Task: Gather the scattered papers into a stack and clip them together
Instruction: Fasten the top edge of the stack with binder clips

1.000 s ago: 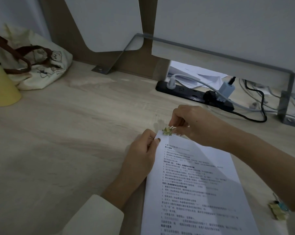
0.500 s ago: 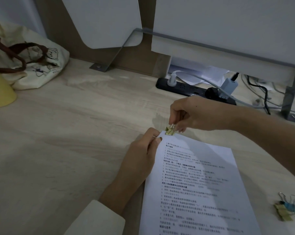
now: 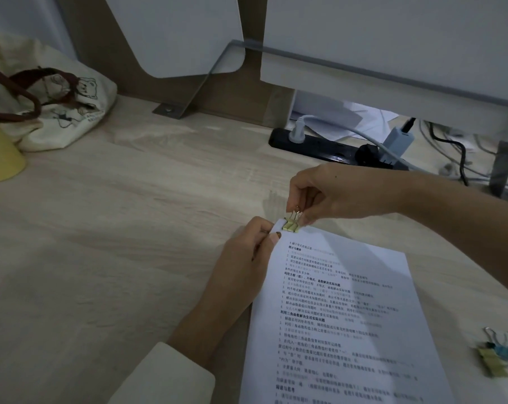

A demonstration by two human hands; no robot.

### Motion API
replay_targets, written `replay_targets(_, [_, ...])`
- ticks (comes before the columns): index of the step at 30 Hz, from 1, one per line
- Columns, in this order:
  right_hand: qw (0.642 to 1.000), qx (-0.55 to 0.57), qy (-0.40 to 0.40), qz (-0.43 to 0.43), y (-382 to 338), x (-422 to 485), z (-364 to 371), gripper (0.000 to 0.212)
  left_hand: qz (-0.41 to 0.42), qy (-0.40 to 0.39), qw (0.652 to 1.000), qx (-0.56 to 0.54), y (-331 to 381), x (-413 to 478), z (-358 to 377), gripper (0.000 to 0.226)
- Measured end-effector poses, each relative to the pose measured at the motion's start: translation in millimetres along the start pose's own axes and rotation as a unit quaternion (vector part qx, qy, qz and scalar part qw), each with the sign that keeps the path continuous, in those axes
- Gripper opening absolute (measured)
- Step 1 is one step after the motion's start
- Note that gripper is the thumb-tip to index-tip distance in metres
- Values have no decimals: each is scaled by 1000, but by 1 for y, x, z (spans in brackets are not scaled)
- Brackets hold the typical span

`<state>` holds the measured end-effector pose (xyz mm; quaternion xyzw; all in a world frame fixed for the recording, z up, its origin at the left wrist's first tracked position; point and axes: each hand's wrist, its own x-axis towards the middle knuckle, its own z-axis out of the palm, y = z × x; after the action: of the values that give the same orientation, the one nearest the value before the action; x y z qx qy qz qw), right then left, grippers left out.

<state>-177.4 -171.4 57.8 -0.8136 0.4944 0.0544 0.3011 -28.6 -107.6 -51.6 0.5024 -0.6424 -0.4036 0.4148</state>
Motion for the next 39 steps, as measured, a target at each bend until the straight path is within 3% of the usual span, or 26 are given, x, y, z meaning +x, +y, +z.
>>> replay_targets(3, [1000,13,22,9,3,1,4,13,-29,-13,999,-38,2,1,0,11])
replay_targets(8, [998,16,57,20,2,-5,15,26,-61,-17,997,-47,0,2,1,11])
replay_targets(11, [991,23,124,45,7,-25,21,26,-81,-6,995,-52,-1,2,1,14])
replay_targets(19, [922,168,281,207,66,-142,76,16,-84,7,996,-21,5,-3,11,9])
replay_targets(23, [881,91,349,305,93,-192,104,9,-101,7,995,-6,7,-4,16,14])
replay_targets(26, [870,37,331,364,100,-209,120,11,-97,5,995,-7,8,-6,16,16])
replay_targets(30, [873,29,327,361,100,-207,133,14,-92,-1,996,-13,10,-9,17,15])
replay_targets(35, [855,120,372,342,91,-203,134,4,-95,-5,995,-21,10,-9,17,14])
replay_targets(39, [843,140,387,345,89,-204,130,12,-93,-10,995,-30,11,-10,16,14])
